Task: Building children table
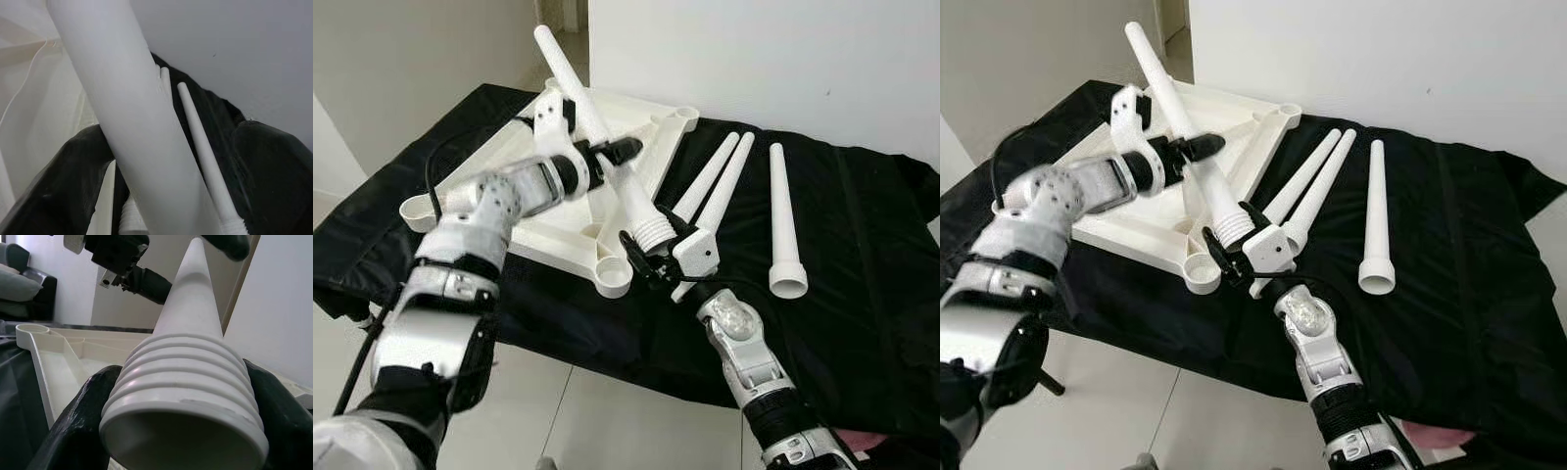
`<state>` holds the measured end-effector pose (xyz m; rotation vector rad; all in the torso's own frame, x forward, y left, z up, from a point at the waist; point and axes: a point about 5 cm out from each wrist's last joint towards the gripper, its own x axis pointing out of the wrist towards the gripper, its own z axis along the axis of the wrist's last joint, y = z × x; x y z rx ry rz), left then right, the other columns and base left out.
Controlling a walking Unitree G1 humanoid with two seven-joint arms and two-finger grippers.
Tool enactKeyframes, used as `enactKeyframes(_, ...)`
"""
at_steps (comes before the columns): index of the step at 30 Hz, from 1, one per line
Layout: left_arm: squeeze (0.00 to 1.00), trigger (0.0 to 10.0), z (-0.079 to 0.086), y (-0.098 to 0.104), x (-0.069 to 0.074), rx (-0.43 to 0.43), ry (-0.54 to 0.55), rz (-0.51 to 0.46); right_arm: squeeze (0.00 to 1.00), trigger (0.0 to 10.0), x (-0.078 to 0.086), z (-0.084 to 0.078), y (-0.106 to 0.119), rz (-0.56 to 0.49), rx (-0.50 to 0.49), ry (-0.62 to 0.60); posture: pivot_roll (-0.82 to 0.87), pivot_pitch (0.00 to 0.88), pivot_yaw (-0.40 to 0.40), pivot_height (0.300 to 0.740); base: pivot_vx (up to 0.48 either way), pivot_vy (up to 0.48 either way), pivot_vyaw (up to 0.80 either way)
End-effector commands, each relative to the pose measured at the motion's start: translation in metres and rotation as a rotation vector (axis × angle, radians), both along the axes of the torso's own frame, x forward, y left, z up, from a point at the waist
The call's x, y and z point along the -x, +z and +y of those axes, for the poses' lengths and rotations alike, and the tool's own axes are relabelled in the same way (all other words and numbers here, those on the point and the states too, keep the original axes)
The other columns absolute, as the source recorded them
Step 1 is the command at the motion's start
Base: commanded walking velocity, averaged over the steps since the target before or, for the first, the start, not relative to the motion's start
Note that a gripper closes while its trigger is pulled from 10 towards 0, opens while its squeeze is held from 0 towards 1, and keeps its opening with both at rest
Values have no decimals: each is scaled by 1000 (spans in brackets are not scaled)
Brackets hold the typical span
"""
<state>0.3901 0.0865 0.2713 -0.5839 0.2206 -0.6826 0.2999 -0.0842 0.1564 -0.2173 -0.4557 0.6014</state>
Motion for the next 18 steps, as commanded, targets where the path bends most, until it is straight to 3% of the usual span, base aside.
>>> enactKeyframes(1,0,10000,-9,19,15,192,-386,-211,0,10000,3,2,1,-22,13,14,-25,0,22,740,0,0,0)
enactKeyframes(2,0,10000,-7,25,13,219,-385,-214,0,10000,3,2,0,-22,14,12,-27,0,27,740,0,0,0)
enactKeyframes(3,0,9255,-4,31,12,247,-380,-215,0,10000,4,2,-1,-22,17,9,-25,0,30,740,0,0,0)
enactKeyframes(4,0,5647,-3,36,11,274,-377,-216,0,10000,4,1,-1,-22,19,7,-22,0,30,740,0,0,0)
enactKeyframes(6,0,5647,-2,39,10,291,-376,-217,0,10000,4,1,-2,-22,21,6,-22,0,30,740,0,0,0)
enactKeyframes(7,0,0,-2,41,10,302,-374,-220,0,10000,4,2,-2,-23,25,6,-20,0,31,740,0,0,0)
enactKeyframes(18,0,0,-5,48,10,345,-422,-223,0,10000,4,3,-4,-31,49,12,-16,11,28,740,0,0,0)
